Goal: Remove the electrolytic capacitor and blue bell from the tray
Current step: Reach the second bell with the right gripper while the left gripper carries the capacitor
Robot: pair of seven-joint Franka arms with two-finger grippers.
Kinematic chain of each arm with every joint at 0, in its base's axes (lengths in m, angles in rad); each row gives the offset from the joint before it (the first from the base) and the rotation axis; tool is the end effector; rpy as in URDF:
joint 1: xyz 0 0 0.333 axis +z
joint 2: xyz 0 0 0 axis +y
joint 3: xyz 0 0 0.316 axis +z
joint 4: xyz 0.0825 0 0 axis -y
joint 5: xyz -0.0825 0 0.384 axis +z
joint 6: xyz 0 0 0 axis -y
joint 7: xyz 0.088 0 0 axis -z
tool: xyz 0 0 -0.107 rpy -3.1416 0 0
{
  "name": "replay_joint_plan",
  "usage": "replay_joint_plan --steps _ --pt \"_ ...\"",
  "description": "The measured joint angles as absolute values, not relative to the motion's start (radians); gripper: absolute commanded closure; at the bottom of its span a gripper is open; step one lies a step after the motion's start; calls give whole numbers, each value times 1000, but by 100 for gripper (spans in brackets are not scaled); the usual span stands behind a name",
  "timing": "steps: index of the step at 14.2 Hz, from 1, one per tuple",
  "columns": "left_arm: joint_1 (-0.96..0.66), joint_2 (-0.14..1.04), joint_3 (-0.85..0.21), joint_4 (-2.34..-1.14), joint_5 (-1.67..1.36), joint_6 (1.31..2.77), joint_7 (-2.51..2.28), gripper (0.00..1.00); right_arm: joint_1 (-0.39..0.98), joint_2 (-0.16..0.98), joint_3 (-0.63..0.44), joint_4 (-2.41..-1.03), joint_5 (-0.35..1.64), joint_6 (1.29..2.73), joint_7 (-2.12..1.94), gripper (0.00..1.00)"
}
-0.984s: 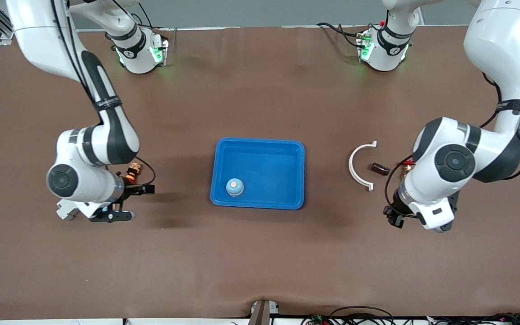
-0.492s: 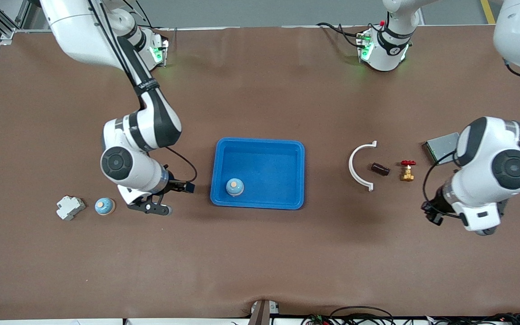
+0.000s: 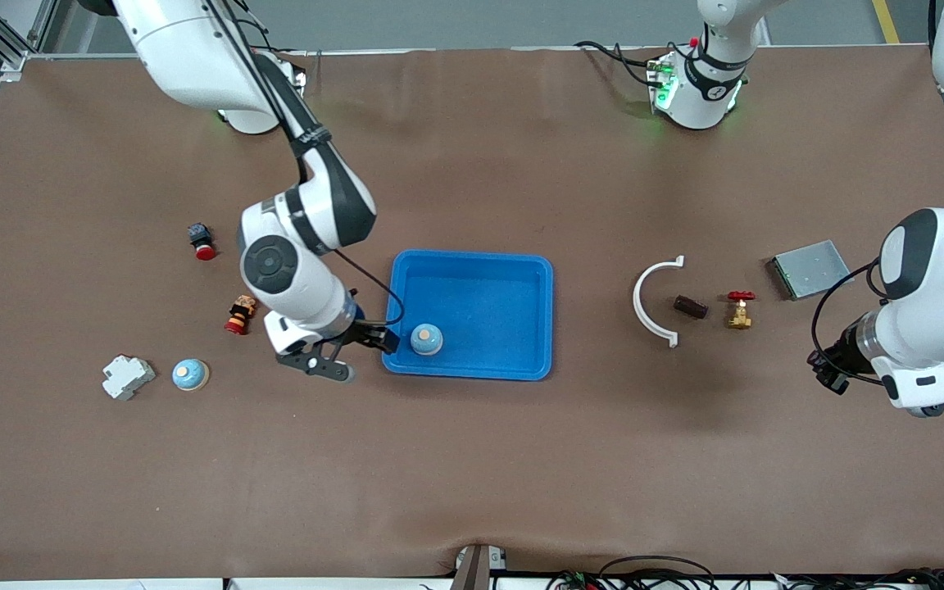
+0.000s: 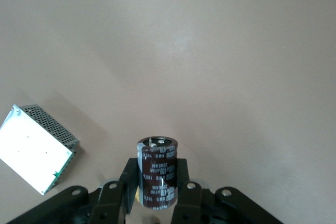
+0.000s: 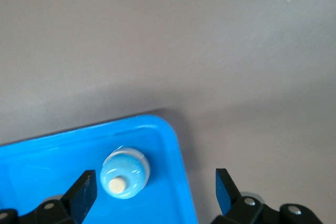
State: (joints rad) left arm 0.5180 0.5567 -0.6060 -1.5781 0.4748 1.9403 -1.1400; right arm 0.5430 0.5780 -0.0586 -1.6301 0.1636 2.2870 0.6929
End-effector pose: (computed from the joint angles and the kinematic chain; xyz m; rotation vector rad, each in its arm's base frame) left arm 0.6756 0.0294 0.3524 -2.6831 -1.3248 -0.0083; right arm 0.6115 0.3320 0.2914 -2.9830 0.4512 -0.0208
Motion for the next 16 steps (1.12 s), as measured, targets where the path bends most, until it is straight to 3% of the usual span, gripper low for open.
replay_joint_plan --steps 8,13,14,15,16 --pt "583 561 -606 -1724 475 1973 -1157 100 618 705 -59 -1556 164 2313 753 0" --pt "590 636 -578 -1765 498 2115 -1223 100 622 741 -59 -1530 164 2315 753 0" --pt "595 659 -570 -1767 526 2135 -1224 76 624 751 -59 -1521 164 2315 754 0" --pt "601 681 -567 -1767 554 2149 -1227 32 626 759 -59 -1513 164 2315 754 0" --pt "605 701 -563 -1767 574 2167 -1236 0 629 768 -59 -1506 164 2315 754 0"
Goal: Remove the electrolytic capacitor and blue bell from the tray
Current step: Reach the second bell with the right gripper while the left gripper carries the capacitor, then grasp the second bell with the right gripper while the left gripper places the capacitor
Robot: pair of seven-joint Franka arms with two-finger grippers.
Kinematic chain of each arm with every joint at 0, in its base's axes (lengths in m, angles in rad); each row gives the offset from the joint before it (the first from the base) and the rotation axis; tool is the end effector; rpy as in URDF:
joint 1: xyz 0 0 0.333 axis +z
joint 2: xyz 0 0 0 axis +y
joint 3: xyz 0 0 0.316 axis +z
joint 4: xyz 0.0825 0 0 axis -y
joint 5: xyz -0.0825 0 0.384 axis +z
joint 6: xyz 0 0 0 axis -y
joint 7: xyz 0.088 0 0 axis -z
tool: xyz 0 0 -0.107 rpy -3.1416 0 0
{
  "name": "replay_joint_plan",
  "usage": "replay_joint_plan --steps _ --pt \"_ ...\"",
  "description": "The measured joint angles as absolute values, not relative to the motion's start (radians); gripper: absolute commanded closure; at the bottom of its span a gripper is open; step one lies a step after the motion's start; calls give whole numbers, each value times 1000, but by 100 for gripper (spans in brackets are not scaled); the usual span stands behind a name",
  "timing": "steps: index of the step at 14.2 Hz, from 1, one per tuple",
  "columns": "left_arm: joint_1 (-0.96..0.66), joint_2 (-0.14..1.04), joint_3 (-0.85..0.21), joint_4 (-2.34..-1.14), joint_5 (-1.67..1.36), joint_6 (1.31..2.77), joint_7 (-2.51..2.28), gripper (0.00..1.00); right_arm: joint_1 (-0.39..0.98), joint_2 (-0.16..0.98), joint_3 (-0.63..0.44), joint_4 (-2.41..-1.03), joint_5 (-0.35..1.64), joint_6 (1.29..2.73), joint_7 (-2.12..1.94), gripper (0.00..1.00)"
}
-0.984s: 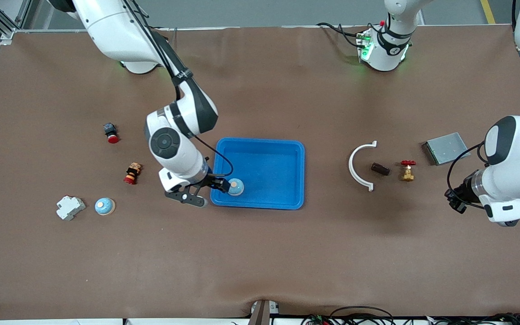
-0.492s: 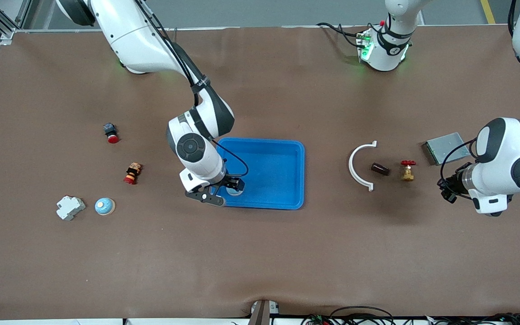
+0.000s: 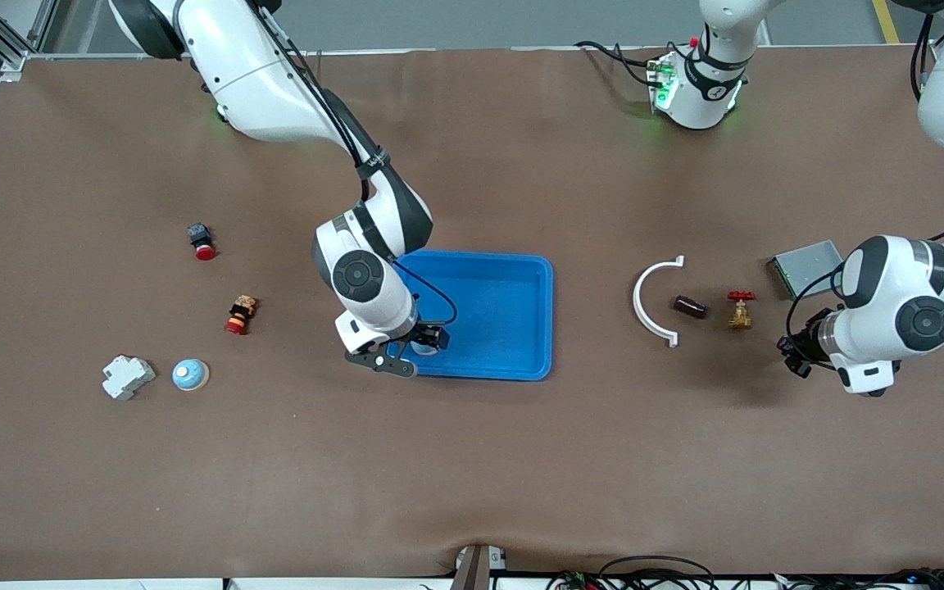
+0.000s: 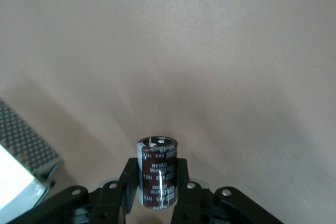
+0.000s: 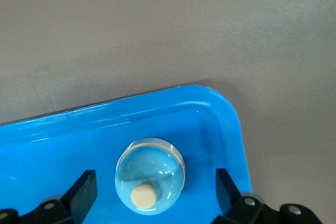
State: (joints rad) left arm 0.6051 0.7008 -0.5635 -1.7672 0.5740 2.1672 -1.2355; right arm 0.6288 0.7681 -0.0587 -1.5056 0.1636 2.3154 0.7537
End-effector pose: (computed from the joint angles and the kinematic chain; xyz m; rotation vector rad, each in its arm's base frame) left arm 0.6373 0.0735 0.2007 -2.6309 -1.4170 0.1136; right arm 0.5988 0.3959 0.2152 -3.0209 0.4174 0.0242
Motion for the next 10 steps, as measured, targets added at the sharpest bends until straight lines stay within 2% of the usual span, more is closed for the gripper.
replay_joint_plan --steps 5,10 --pt "608 709 -556 -1752 582 2202 -1244 0 640 799 -59 -1490 164 2317 754 0" --pt "606 618 -575 -1724 584 2203 -1131 0 648 820 -59 -1484 163 2337 754 0"
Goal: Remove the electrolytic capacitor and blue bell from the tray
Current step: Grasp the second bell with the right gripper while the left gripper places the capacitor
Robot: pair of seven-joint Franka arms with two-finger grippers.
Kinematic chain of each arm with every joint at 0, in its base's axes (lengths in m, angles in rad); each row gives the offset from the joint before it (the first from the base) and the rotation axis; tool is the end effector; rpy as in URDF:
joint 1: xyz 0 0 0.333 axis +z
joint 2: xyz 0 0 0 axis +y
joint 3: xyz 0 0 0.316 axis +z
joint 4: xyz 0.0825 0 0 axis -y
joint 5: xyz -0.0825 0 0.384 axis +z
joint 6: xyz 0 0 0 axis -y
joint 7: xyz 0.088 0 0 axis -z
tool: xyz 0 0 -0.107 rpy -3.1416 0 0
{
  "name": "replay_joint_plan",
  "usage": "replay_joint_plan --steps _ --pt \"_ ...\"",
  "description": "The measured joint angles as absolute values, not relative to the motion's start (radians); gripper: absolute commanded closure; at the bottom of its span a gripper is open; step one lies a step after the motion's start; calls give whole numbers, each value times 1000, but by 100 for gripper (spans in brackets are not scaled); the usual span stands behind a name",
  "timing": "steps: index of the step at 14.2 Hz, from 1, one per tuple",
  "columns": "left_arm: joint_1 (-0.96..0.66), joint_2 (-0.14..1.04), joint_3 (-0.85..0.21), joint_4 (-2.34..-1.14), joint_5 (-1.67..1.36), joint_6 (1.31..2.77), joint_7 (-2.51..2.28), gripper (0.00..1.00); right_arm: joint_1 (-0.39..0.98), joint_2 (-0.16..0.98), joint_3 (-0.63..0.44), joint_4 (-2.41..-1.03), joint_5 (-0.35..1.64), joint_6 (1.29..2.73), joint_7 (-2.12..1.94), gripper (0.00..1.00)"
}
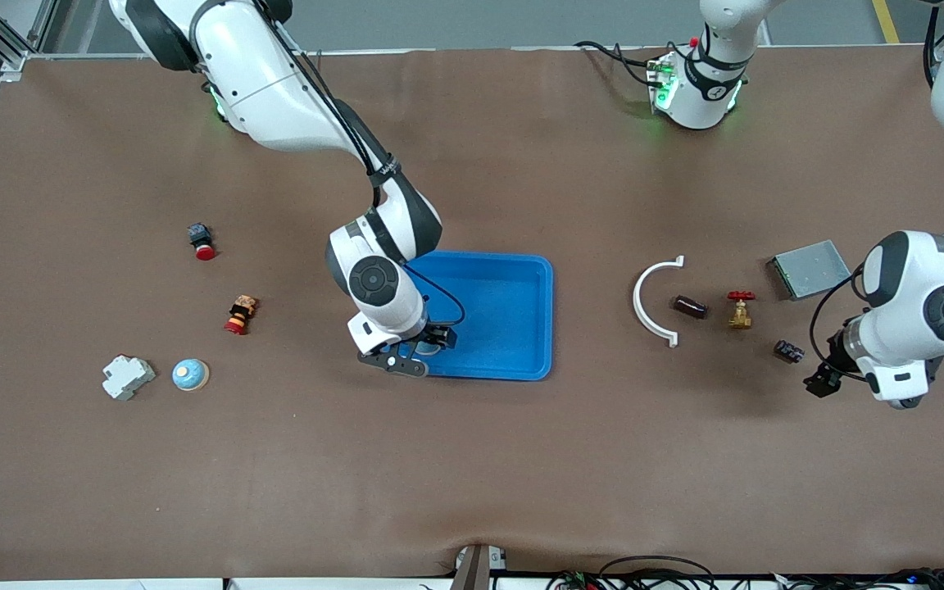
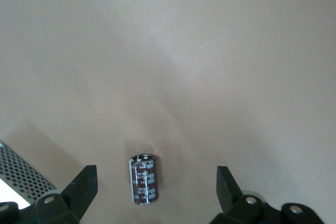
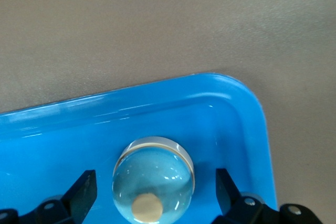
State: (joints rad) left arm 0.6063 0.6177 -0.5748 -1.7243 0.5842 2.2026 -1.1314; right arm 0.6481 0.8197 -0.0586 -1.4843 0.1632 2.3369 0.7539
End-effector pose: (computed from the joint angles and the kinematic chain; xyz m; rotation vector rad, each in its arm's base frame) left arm 0.6616 0.0793 0.2704 -2.7204 -1.2985 -0.1053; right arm 0.5926 0.4082 0.1894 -3.0341 0.3909 0.0311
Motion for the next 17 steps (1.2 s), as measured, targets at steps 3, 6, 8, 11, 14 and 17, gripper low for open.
replay_joint_plan --steps 3,6,8,11,14,17 --pt "605 569 -593 -1716 584 2199 -1023 0 660 837 -59 -1484 163 2354 754 0" --pt "605 522 -613 -1705 584 2181 -884 0 662 846 -59 -1482 163 2361 754 39" --pt "606 489 -650 -1668 571 2091 -816 0 662 845 -62 -1478 162 2360 754 65" --pt "605 459 -706 -1556 502 1921 -714 0 662 844 -64 -1471 162 2357 754 100" --pt "605 438 -738 -1478 469 1818 -611 0 662 844 -64 -1471 162 2357 754 100" --pt "605 414 -752 -1409 388 1720 -540 0 662 844 -63 -1468 162 2356 754 100"
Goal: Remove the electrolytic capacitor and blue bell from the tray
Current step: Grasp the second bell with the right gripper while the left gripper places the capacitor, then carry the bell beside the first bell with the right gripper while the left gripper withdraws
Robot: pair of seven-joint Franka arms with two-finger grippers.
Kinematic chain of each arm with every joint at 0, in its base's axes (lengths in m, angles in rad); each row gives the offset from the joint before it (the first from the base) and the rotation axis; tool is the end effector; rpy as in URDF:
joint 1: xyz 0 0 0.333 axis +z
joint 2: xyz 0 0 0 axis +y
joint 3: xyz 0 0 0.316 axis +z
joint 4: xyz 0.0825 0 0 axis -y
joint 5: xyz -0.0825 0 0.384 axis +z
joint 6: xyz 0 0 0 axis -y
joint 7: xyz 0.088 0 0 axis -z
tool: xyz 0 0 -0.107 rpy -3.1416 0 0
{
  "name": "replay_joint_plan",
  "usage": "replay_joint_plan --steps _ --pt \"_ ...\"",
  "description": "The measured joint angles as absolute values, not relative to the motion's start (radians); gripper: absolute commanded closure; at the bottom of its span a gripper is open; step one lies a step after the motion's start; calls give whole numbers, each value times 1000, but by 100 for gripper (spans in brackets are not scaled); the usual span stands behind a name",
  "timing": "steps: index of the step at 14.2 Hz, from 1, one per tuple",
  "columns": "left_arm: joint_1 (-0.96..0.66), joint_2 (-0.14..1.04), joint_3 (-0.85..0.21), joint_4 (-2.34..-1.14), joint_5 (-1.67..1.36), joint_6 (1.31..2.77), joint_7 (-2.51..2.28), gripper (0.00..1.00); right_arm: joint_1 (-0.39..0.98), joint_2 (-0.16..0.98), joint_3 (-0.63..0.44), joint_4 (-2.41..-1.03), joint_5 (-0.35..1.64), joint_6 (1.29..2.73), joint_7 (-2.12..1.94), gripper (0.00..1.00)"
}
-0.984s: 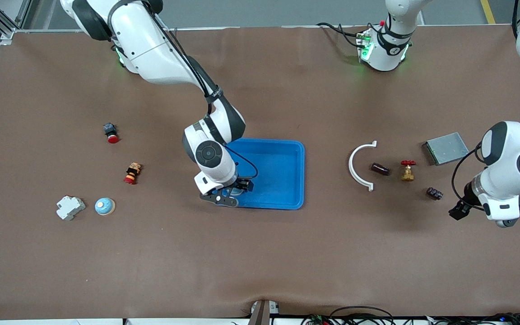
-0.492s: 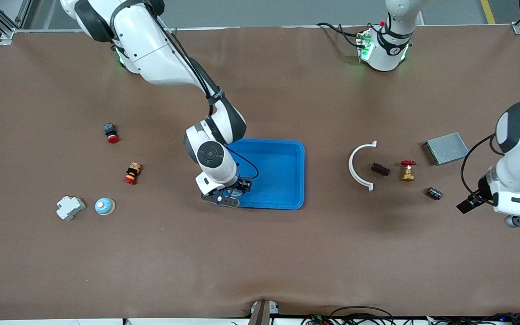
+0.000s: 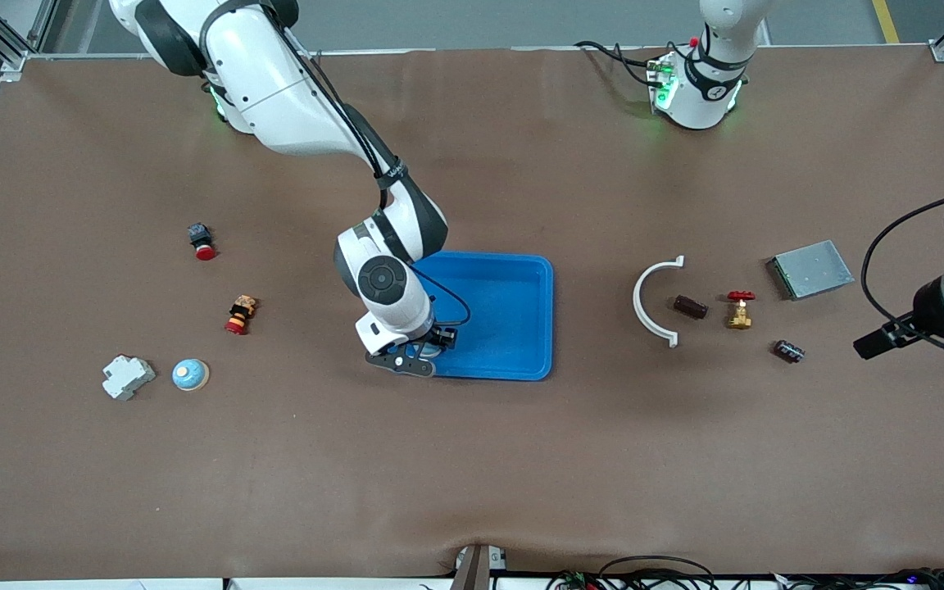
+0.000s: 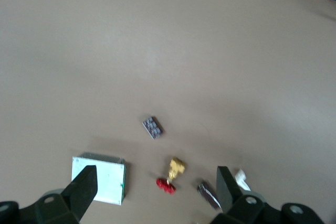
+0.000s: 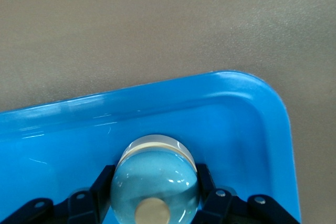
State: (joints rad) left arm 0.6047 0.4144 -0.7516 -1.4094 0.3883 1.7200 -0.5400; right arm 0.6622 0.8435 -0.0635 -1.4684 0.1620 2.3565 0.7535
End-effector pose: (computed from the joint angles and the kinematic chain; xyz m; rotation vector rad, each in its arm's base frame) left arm 0.6619 0.0208 0.5154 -2.9885 -0.5748 -0.0618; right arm 0.5913 0.4159 0.1810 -3.0344 0.3727 0.0107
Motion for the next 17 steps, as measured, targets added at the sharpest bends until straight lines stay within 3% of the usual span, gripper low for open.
replay_joint_plan --steps 2,4,10,13,17 --pt "604 401 -756 -1392 376 1689 -525 0 662 838 -63 -1463 162 2336 753 100" --pt "605 393 -756 -1389 374 1683 -491 0 662 801 -64 -1448 162 2227 753 100" --pt "604 372 -768 -1383 364 1680 -397 0 576 560 -91 -1450 160 1903 531 100" --pt "604 348 -768 -1382 322 1667 -377 0 469 467 -94 -1563 143 1921 304 100" --pt "605 338 -768 -1381 311 1660 -374 0 363 403 -96 -1752 137 2097 85 100"
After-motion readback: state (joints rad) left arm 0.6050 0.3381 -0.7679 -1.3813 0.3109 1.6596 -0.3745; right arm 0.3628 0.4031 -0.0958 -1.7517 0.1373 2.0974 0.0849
